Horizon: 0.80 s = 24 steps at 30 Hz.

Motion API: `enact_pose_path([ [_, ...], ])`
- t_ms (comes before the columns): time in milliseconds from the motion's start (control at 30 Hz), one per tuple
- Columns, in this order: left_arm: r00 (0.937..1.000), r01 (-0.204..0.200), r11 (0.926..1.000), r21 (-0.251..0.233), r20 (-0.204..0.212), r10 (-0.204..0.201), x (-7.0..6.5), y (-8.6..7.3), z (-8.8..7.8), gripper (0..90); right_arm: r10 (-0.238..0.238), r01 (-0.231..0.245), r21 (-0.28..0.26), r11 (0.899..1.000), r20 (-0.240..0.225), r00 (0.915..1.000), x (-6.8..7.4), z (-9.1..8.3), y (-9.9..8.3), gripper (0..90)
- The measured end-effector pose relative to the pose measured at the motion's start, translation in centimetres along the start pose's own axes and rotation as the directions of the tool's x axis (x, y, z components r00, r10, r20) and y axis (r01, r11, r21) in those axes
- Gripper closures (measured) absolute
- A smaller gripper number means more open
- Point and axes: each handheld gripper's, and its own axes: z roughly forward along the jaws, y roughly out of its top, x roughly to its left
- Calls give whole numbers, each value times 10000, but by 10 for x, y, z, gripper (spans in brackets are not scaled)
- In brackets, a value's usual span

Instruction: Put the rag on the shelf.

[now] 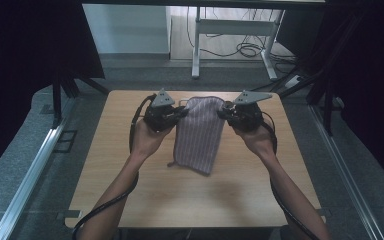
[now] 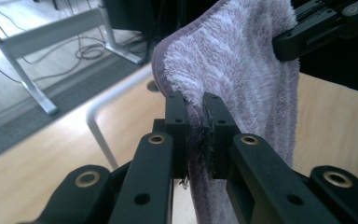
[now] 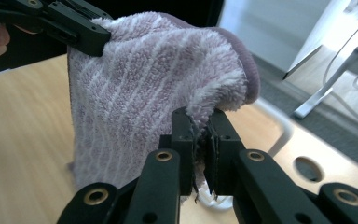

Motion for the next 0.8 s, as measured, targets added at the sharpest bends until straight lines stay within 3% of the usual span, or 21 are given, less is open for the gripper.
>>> enact_pose_path([
  [233,9983,-290,9991,-301,-510,275,12,40,-1,816,-268,311,-539,9981,785,9966,-18,-7,35,827],
  [433,9964,-442,9980,-443,-743,408,20,63,-2,814,-237,329,-742,9967,1221,9922,-28,-10,57,827],
  [800,9940,-456,9976,-515,-1018,402,40,90,5,812,-129,282,-928,9953,1616,9868,-48,-6,90,826],
])
